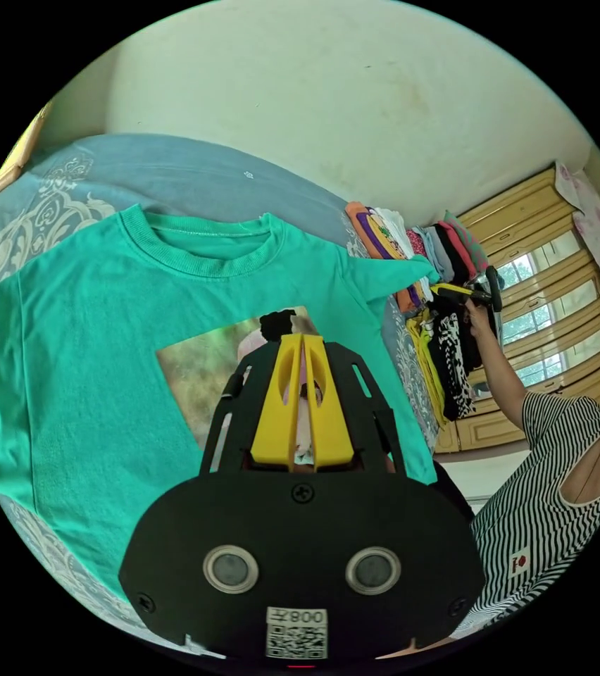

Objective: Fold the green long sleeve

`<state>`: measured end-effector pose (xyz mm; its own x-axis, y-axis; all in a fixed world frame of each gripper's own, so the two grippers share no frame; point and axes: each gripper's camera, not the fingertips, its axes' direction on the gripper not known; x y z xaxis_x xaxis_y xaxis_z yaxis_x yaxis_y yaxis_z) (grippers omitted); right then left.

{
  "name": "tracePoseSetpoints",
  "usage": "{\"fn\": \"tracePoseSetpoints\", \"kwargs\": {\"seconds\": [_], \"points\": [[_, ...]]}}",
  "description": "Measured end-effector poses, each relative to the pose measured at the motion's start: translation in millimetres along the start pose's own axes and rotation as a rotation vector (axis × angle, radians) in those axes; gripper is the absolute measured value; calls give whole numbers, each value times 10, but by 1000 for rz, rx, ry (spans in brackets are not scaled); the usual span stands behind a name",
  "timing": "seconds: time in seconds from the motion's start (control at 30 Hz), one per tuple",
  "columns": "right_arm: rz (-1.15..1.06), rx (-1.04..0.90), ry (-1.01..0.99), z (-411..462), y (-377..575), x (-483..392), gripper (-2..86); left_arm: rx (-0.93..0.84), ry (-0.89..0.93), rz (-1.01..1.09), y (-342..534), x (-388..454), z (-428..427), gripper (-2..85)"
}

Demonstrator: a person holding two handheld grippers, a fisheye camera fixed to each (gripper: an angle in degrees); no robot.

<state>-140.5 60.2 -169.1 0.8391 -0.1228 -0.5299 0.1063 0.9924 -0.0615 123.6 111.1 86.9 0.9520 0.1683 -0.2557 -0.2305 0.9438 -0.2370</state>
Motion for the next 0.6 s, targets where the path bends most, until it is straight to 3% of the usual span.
{"fn": "tracePoseSetpoints", "kwargs": {"seconds": [0.6], "points": [[-244,-83,174,-22,-87,-373,30,-35,98,-74,552,612,653,2]]}}
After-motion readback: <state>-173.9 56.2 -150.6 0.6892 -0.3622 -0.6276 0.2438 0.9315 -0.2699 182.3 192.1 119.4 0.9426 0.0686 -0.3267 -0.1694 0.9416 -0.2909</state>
